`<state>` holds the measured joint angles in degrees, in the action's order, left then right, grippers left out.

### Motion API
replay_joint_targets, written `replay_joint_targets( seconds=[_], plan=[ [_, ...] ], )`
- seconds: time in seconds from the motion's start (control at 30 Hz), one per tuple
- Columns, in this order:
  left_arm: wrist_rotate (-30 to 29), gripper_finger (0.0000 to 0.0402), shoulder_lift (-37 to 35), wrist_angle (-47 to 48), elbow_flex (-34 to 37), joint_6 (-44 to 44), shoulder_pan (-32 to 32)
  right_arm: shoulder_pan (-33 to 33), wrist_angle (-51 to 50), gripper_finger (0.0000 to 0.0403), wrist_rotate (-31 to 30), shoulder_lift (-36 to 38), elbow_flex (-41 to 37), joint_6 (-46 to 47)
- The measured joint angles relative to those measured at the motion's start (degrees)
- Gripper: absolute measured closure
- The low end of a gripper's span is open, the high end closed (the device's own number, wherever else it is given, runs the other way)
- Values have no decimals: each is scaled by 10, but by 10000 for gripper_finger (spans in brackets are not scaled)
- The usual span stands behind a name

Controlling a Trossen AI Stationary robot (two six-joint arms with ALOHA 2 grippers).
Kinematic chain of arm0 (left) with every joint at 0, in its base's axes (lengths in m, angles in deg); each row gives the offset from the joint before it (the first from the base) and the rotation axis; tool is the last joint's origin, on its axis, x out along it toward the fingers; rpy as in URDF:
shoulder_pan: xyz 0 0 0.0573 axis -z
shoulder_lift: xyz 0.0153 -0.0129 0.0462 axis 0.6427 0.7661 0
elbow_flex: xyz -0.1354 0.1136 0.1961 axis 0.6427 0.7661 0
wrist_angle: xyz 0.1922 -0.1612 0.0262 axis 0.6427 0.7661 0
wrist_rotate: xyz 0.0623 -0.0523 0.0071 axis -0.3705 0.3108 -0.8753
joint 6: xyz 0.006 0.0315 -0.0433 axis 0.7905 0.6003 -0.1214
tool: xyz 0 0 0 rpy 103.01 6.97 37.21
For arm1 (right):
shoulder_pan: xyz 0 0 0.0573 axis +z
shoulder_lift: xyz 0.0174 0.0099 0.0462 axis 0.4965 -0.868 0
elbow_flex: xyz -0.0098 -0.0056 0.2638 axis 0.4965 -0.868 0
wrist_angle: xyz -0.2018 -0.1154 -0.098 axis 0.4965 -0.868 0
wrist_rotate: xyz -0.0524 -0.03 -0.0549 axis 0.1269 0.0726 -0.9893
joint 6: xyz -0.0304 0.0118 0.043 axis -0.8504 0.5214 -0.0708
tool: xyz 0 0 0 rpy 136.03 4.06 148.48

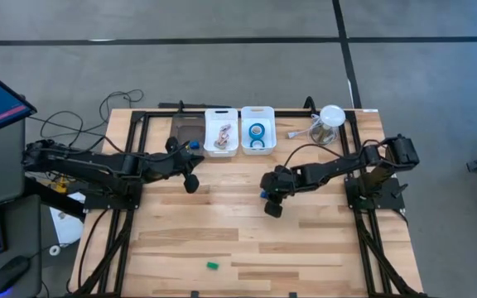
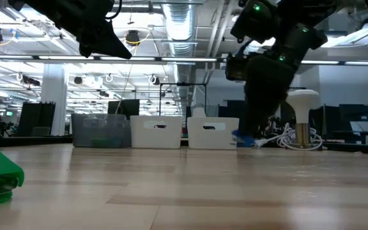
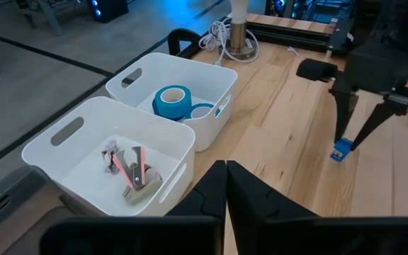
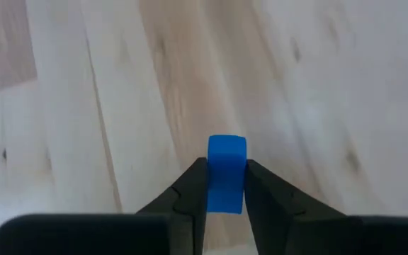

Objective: Pick and place Stapler, Stapler remover, tape
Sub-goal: Put the blue stapler into the black bin

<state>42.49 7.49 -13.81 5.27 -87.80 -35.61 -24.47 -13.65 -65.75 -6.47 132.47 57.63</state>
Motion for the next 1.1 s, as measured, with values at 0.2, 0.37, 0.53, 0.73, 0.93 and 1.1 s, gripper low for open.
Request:
replay_joint_targets(
  seconds=[0.2,0.37,0.53,0.73,0.93,1.1],
  plan=[
    [0,398,0,2,0,0,0,-41,-3,331,0,0,37,-50],
    [0,398,0,2,0,0,0,-86,-4,331,0,0,81,-91],
    [0,398,0,3,0,0,0,-119,-3,331,0,0,137,-128],
    [0,398,0,3,0,0,0,-147,-1,331,4,0,192,-166],
    [0,398,0,6,0,0,0,-170,-2,331,4,0,213,-171],
    [0,398,0,7,0,0,0,-182,-2,331,4,0,219,-172]
  ],
)
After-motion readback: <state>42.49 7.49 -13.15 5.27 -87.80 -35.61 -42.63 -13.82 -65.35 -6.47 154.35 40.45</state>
